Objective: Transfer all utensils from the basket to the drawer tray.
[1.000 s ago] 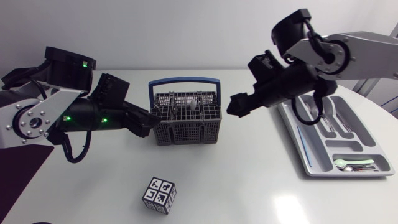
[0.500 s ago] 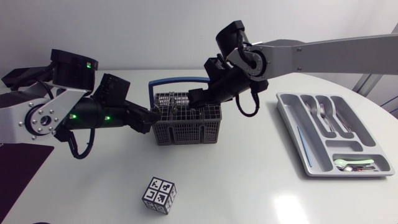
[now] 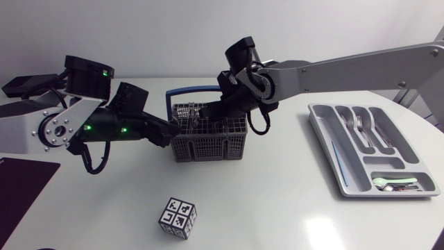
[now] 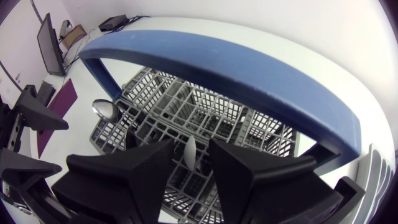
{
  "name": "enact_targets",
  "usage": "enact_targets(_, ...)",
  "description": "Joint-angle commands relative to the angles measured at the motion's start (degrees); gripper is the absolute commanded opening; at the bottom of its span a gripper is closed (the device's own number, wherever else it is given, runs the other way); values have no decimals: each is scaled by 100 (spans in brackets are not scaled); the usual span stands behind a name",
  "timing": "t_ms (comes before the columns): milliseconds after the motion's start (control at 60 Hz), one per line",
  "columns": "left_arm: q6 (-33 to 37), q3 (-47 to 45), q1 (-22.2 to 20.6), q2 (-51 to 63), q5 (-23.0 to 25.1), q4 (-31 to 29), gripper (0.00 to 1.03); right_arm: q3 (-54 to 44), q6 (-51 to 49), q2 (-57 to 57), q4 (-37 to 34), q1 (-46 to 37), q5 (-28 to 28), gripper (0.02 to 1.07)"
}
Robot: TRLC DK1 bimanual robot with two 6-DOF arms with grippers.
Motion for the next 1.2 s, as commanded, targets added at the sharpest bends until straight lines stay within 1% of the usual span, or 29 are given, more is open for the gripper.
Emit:
enact_targets(0,-63,174,29,128,35,42,66,27,190,158,103,45,85,16)
enact_targets(17,-63,174,29,128,35,42,66,27,190,176,103,45,76,12)
enact_targets(83,-63,165,29,136,35,42,66,-8,199,176,130,45,67,11)
enact_targets(100,-63,165,29,136,35,42,66,-26,199,176,165,45,59,9)
enact_targets(167,-63,156,20,136,35,42,66,-78,199,167,200,45,41,8)
enact_targets(483,-54,95,20,75,35,7,66,-377,199,-360,314,45,-64,8)
enact_targets(600,-54,104,20,31,35,-28,66,-439,225,-553,314,45,-214,8)
enact_targets(850,-63,112,3,22,26,-54,66,-518,322,-914,314,-52,-706,8)
enact_targets(1017,-63,104,3,40,26,-54,66,-562,603,-1221,323,-324,-1462,8)
enact_targets(1183,-63,95,-6,40,17,-54,66,-579,787,-1520,323,-641,-1893,8)
